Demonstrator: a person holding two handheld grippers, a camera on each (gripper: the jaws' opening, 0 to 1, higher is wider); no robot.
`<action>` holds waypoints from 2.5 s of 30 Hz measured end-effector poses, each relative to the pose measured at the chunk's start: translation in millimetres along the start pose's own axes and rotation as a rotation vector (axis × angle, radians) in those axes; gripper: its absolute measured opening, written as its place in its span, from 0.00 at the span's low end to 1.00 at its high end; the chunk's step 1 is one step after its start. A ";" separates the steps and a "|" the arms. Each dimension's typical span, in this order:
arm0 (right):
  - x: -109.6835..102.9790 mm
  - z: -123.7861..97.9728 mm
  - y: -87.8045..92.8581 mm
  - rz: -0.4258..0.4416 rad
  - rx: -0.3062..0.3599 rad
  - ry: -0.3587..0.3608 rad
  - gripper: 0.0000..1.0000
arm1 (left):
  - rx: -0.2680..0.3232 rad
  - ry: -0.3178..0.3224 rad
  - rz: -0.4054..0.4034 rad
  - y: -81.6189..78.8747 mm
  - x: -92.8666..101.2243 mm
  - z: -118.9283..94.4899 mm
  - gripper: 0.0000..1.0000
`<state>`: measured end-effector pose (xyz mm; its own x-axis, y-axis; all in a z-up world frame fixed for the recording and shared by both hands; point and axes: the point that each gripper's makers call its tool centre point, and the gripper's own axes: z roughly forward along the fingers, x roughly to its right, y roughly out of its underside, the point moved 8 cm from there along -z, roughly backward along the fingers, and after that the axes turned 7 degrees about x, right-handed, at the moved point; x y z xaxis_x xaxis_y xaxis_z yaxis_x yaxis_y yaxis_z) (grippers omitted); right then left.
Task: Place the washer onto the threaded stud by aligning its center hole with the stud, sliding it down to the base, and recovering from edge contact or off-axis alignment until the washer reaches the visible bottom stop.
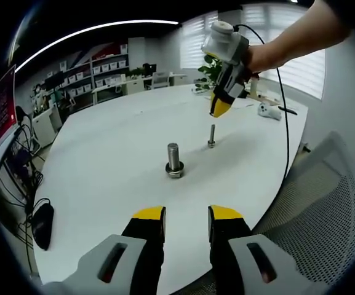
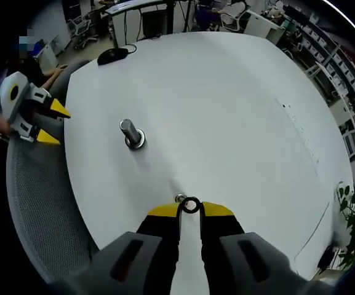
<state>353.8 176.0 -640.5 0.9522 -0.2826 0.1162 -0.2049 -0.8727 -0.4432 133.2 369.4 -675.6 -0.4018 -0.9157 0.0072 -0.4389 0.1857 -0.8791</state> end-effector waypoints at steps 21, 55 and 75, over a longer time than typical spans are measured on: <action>-0.6 -3.7 1.5 0.000 0.002 0.009 0.13 | -0.002 0.003 0.000 1.6 0.0 -0.2 0.25; -7.4 10.7 1.8 -0.016 -0.004 -0.031 0.13 | 0.000 0.001 0.001 0.8 0.0 0.0 0.25; -9.5 14.9 8.4 -0.011 -0.016 -0.039 0.13 | -0.001 0.006 0.000 0.2 0.7 0.0 0.24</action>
<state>346.4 177.2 -658.5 0.9626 -0.2570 0.0860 -0.1974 -0.8821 -0.4277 132.9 368.8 -675.8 -0.4068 -0.9134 0.0096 -0.4398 0.1866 -0.8785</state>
